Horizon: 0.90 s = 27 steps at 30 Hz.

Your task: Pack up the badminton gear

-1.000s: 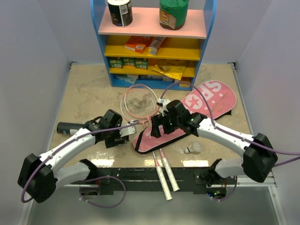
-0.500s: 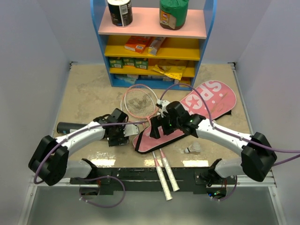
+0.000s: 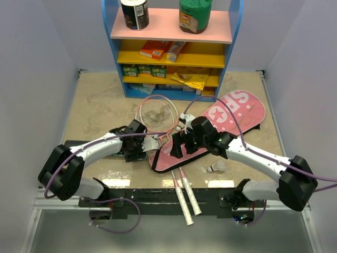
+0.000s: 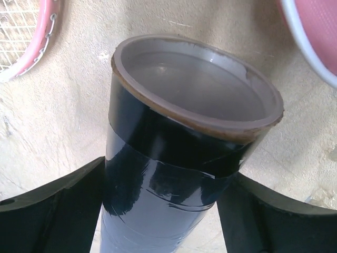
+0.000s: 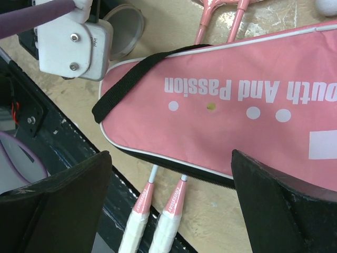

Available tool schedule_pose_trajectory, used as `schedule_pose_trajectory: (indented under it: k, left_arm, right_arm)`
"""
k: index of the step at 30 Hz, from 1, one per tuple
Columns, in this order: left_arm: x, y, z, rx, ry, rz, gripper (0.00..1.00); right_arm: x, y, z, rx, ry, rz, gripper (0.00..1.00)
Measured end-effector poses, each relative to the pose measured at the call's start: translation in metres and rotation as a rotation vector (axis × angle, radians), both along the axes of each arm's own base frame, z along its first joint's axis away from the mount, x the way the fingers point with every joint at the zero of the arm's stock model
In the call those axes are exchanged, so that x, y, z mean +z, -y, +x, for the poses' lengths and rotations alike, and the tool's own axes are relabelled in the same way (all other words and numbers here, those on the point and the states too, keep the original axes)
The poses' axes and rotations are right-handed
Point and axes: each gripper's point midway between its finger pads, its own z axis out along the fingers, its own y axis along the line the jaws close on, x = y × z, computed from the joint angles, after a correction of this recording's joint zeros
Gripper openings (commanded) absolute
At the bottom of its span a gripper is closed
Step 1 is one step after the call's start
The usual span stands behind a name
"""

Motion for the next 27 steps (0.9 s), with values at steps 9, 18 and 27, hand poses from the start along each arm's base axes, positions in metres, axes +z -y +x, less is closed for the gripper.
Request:
schedule_pose_trajectory:
  k: [9,18,27]
  left_arm:
    - [0.002,0.002,0.001,0.041,0.01,-0.025,0.05]
    - [0.02,0.005,0.011,0.208,0.068,-0.136,0.23]
    - [0.015,0.006,0.014,0.313,0.066,-0.17,0.46]
  right_arm:
    - [0.002,0.005,-0.005,-0.012,0.001,0.013,0.98]
    - [0.002,0.008,-0.007,-0.021,-0.007,0.005,0.98]
    - [0.0,0.01,-0.01,-0.032,-0.028,-0.002,0.98]
